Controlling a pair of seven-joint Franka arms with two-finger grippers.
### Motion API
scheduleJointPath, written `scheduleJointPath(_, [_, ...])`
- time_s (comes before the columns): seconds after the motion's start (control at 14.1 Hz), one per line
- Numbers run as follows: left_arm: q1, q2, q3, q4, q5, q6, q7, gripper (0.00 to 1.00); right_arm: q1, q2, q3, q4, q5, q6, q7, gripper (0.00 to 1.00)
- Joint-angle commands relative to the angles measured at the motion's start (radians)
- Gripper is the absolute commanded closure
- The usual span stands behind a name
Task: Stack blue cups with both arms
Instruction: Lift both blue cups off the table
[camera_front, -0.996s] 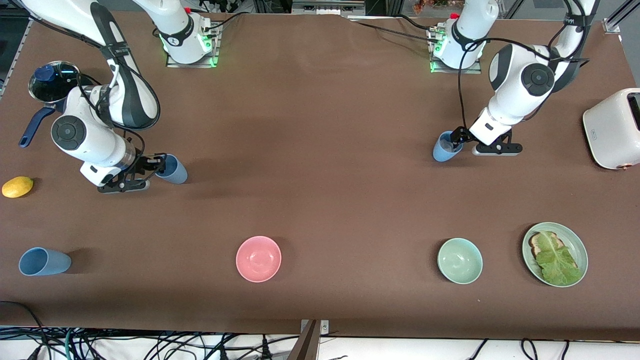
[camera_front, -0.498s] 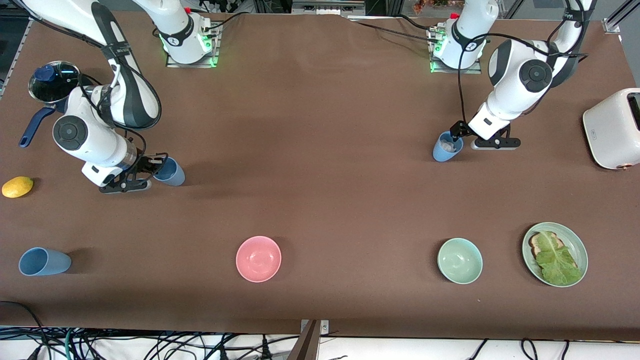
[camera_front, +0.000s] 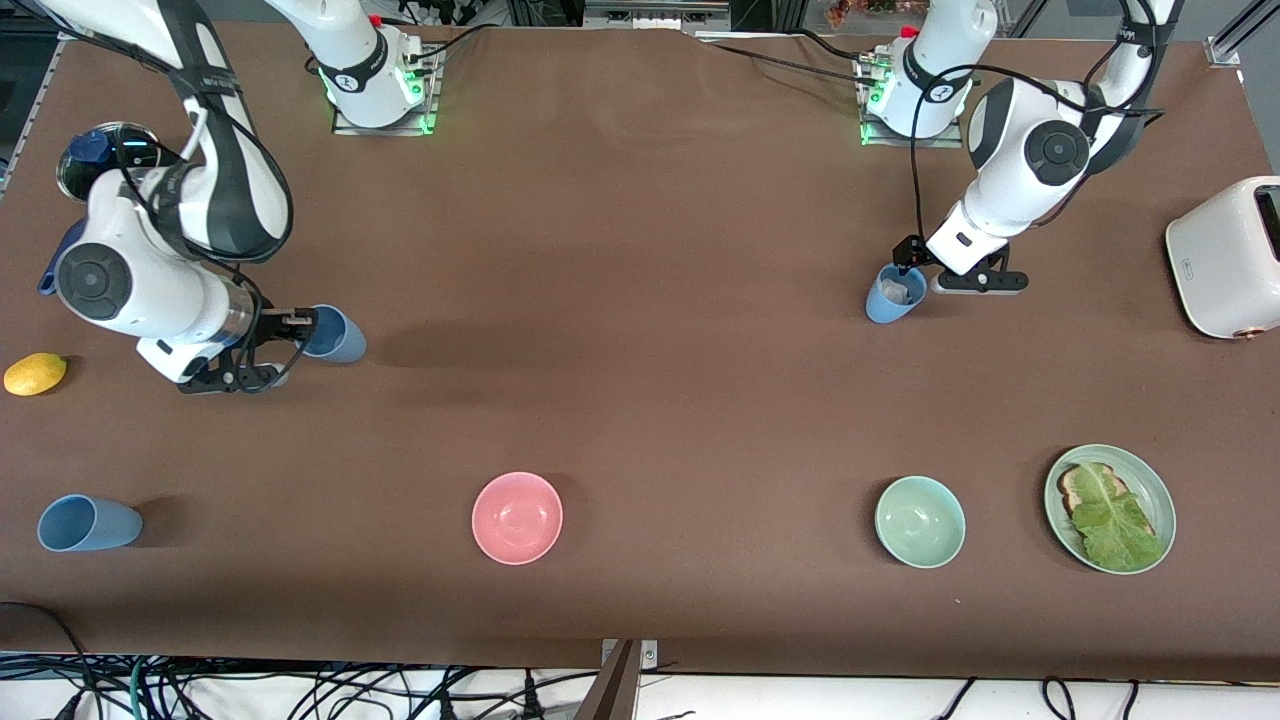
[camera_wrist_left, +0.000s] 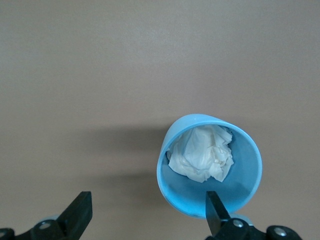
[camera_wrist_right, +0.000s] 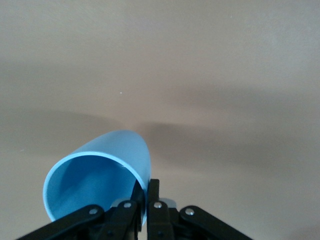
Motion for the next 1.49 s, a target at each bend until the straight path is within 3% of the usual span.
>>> scheduleJointPath(0.0, [-0.001, 0.033, -0.002, -0.016, 0.026, 0.064, -0.008, 0.00, 0.000, 0.015, -0.001, 0.105, 0.015, -0.119, 0.011, 1.00])
scheduleJointPath(0.5, [0.010, 0.126, -0.002, -0.016, 0.026, 0.183, -0.010, 0.02, -0.011, 0.012, -0.006, 0.188, 0.013, -0.228, 0.010, 1.00])
scheduleJointPath(0.64, [0.010, 0.126, -0.002, -0.016, 0.026, 0.183, -0.010, 0.18, -0.008, 0.001, -0.006, 0.204, 0.013, -0.251, 0.010, 1.00])
scheduleJointPath(0.71, [0.010, 0.126, -0.002, -0.016, 0.026, 0.181, -0.011, 0.34, -0.005, 0.001, -0.006, 0.233, 0.013, -0.295, 0.014, 1.00])
scheduleJointPath(0.85, [0.010, 0.126, -0.002, -0.013, 0.026, 0.181, -0.016, 0.77, -0.004, 0.001, -0.005, 0.278, 0.013, -0.360, 0.040, 1.00])
scheduleJointPath(0.92, [0.010, 0.124, -0.002, -0.012, 0.026, 0.181, -0.020, 0.92, -0.004, 0.001, -0.005, 0.286, 0.013, -0.369, 0.040, 1.00])
scheduleJointPath(1.0, [0.010, 0.124, -0.002, -0.012, 0.024, 0.181, -0.022, 1.00, -0.005, 0.001, -0.005, 0.287, 0.015, -0.371, 0.039, 1.00])
scheduleJointPath(1.42, [0.005, 0.118, -0.003, 0.030, 0.009, 0.176, -0.037, 1.00, -0.010, 0.002, -0.005, 0.287, 0.015, -0.371, 0.037, 1.00])
